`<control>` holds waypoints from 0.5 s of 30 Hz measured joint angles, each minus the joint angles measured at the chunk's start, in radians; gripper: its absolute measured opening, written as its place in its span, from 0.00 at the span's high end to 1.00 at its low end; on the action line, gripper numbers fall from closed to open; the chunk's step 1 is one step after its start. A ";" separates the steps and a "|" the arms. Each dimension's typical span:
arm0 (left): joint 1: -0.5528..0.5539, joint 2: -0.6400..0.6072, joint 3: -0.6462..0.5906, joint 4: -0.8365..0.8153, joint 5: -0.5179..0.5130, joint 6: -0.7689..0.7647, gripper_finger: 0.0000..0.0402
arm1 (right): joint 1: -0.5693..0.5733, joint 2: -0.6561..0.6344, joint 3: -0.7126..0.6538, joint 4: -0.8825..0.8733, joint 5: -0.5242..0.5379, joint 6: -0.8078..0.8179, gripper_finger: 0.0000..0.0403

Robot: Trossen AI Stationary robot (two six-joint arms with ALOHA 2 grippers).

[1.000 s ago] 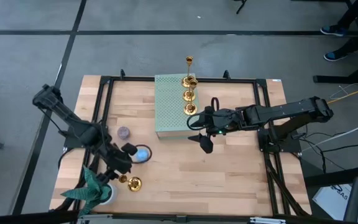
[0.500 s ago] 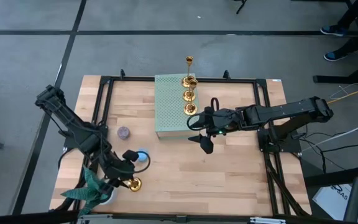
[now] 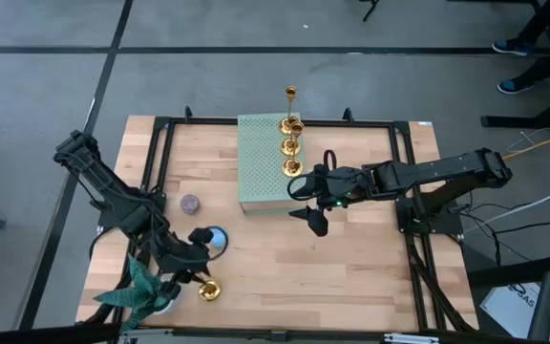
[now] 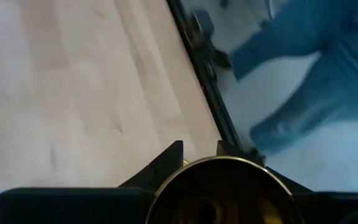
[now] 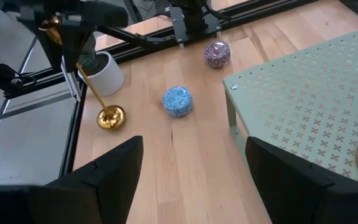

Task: Pick & Place candle stick holders
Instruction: Align the gold candle holder with the other gold candle holders on the shelf

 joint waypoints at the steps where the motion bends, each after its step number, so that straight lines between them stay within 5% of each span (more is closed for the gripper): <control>1: 0.010 -0.005 0.007 -0.005 -0.029 0.000 0.78 | 0.000 0.000 0.000 0.000 0.000 0.000 0.29; 9: 0.133 -0.049 0.097 0.006 -0.247 -0.008 0.78 | 0.000 0.000 0.000 0.046 0.000 0.001 0.29; 15: 0.241 -0.039 0.185 0.031 -0.279 -0.030 0.78 | 0.000 0.000 0.000 0.128 -0.014 -0.080 0.29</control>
